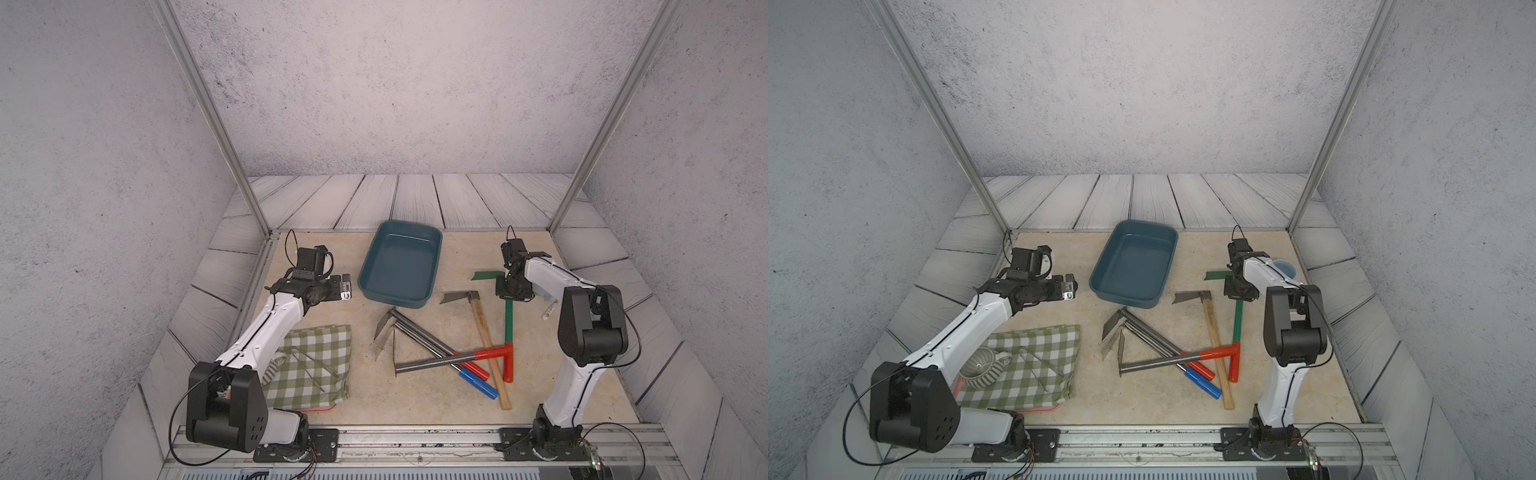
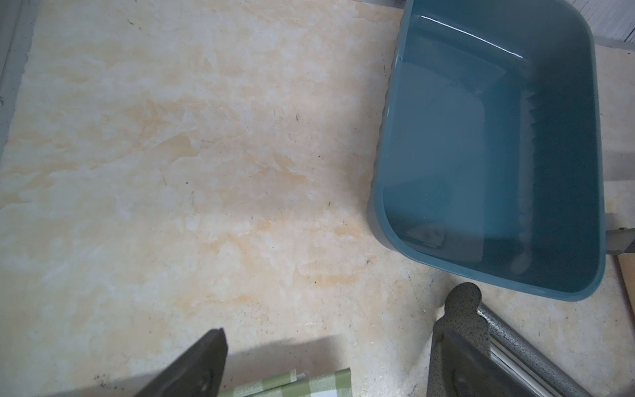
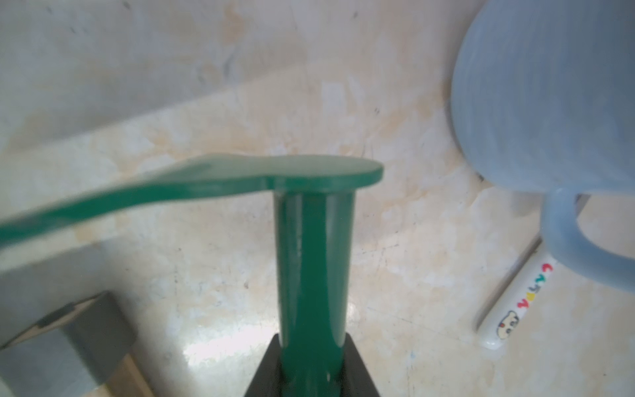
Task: Put the small hoe into the storage box
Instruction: Pick up the hoe from the center of the board.
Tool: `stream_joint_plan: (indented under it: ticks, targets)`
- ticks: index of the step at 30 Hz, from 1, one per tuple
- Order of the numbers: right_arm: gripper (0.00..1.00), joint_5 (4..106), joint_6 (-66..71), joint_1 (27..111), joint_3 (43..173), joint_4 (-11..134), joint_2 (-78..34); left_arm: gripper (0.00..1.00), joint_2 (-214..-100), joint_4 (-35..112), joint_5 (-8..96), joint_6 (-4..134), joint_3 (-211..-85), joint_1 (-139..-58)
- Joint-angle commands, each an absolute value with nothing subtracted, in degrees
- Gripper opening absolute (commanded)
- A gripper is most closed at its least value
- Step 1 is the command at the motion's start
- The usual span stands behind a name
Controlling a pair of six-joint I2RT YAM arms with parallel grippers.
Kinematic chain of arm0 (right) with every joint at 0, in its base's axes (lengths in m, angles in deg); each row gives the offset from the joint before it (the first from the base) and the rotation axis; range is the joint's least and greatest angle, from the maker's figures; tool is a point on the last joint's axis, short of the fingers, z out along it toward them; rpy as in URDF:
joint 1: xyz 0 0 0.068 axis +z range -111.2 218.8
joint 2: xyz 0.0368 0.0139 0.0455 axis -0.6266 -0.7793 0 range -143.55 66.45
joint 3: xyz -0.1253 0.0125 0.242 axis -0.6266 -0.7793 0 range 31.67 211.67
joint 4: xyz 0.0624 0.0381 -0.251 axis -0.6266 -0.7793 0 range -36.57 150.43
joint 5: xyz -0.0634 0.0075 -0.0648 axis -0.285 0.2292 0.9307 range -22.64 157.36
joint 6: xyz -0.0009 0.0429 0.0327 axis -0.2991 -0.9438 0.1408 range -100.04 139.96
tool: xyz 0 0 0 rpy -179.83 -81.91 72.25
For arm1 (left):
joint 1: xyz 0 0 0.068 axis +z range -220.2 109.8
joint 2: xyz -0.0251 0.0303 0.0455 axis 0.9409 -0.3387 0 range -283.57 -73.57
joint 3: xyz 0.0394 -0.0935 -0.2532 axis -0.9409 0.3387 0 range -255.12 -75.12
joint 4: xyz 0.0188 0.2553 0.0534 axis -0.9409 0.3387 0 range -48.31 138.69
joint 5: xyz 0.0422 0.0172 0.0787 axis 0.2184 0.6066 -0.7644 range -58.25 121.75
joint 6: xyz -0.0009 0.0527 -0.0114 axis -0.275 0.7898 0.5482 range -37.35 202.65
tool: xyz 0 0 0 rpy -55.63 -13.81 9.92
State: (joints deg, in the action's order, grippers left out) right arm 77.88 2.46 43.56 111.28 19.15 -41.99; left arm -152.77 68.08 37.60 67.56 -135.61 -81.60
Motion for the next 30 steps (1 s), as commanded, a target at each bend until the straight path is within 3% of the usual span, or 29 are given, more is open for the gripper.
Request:
stream_joint_plan:
  ticks: [1,14,30]
  targets:
    - [0.0,79.81,1.49,43.45,114.32,19.93,-38.09,0.98,-153.54,67.92,37.95,67.27,-136.55,-81.98]
    - [0.0,82.1,2.11,43.38,118.34,20.08,-38.0,0.98,-154.19,67.7,38.08,67.47,-136.03,-82.09]
    - [0.0,81.68,4.21,43.29,125.18,22.75,-45.64,0.98,-154.76,67.35,38.72,67.27,-136.02,-82.24]
